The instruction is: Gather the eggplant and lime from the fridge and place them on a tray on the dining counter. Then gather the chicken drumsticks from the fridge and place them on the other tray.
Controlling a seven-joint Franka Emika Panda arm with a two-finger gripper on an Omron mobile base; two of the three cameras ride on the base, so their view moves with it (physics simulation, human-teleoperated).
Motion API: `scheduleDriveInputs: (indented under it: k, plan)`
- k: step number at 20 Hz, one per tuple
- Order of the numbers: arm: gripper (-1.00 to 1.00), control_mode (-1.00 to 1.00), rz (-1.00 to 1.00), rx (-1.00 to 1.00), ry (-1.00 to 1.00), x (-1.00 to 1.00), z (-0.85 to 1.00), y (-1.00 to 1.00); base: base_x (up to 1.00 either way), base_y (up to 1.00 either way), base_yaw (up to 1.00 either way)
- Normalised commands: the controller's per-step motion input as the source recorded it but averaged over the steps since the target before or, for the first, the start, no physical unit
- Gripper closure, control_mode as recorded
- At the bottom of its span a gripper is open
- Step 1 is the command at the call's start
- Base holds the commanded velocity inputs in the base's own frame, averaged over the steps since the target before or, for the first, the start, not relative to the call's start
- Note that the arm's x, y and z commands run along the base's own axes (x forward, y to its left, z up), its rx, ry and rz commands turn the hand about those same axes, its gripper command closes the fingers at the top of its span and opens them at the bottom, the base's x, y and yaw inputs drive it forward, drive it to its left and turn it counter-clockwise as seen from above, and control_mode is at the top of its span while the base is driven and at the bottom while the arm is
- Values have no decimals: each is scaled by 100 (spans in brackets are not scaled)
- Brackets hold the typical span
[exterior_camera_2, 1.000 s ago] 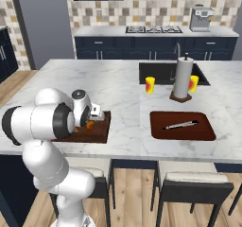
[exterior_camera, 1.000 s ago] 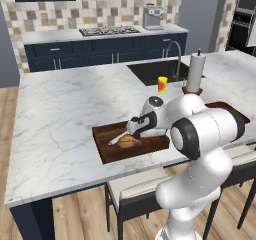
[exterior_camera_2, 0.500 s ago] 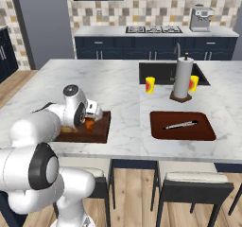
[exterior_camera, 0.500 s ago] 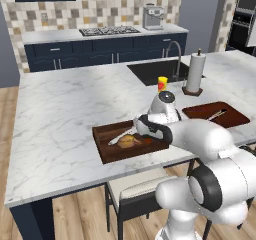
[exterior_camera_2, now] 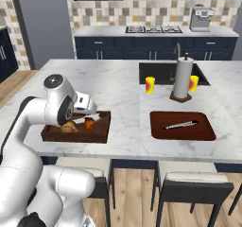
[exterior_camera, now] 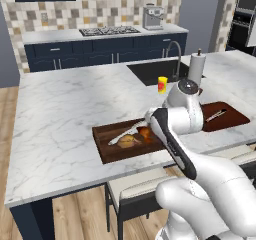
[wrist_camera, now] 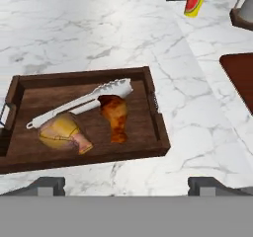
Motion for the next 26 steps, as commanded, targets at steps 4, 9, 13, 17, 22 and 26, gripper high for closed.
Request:
scheduleDriveInputs:
  k: [4,9,13,17,22,26]
  plan:
    - [-100,-100,0,-1,0,-100,100,0,0,0,0]
    - [-100,-100,0,0,0,-92,100,0,0,0,0]
    - [-100,-100,0,0,-3,-79,100,0,0,0,0]
    - [-100,-100,0,0,-12,-75,97,0,0,0,0]
    - [-100,-100,1,0,-6,-30,11,0,0,0,0]
    - [-100,-100,0,0,-21,-15,-58,0,0,0,0]
